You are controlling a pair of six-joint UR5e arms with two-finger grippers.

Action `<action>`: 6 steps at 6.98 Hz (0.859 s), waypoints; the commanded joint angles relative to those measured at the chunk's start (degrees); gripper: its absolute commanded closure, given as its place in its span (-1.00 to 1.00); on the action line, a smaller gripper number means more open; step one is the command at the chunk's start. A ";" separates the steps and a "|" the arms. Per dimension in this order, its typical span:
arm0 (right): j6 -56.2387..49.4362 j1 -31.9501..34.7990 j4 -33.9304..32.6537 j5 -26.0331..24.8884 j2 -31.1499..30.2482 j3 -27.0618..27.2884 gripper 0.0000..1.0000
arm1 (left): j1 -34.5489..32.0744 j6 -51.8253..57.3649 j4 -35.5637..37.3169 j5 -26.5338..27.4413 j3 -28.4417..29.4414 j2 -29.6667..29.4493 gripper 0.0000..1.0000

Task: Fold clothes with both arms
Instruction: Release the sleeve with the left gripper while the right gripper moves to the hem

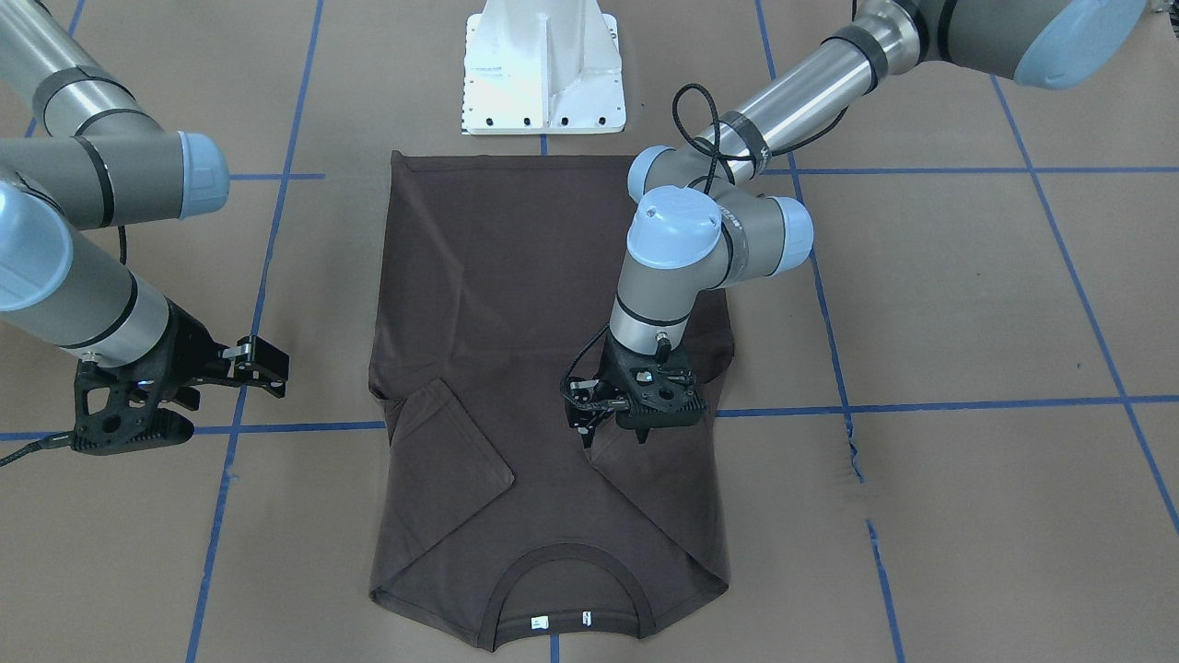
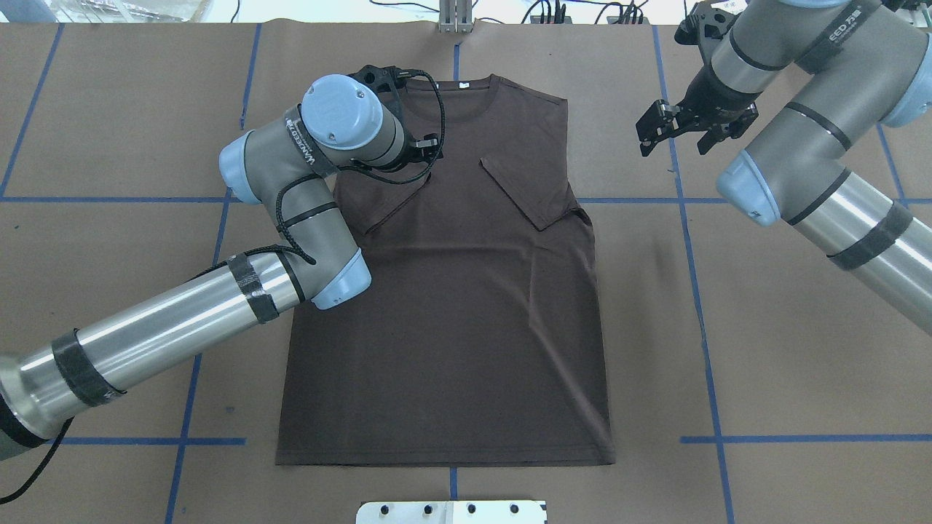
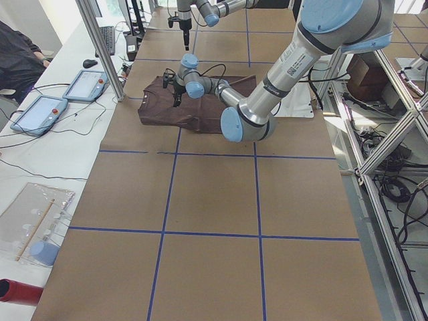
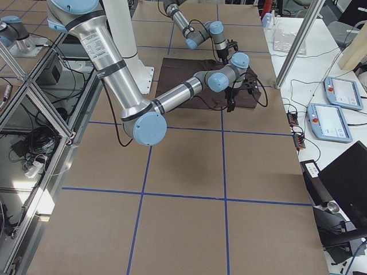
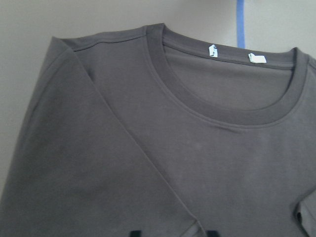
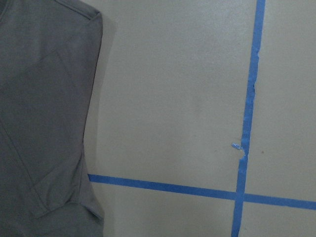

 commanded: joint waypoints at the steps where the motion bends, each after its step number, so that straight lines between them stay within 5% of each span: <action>1: 9.64 -3.01 1.99 -1.20 -5.95 8.90 -1.00 | -0.20 4.56 9.23 -3.77 -14.49 7.88 -1.00; 3: 25.61 -15.44 5.85 -14.93 -19.46 24.79 -1.00 | 0.33 11.36 19.02 -3.16 -35.16 19.13 -1.00; 5: 45.30 -34.74 8.42 -31.77 -25.31 32.22 -1.00 | 0.42 10.93 19.13 -3.42 -40.87 23.57 -1.00; 6: 51.14 -42.33 8.42 -35.97 -25.76 33.73 -1.00 | 0.50 10.93 19.13 -3.25 -40.87 23.75 -1.00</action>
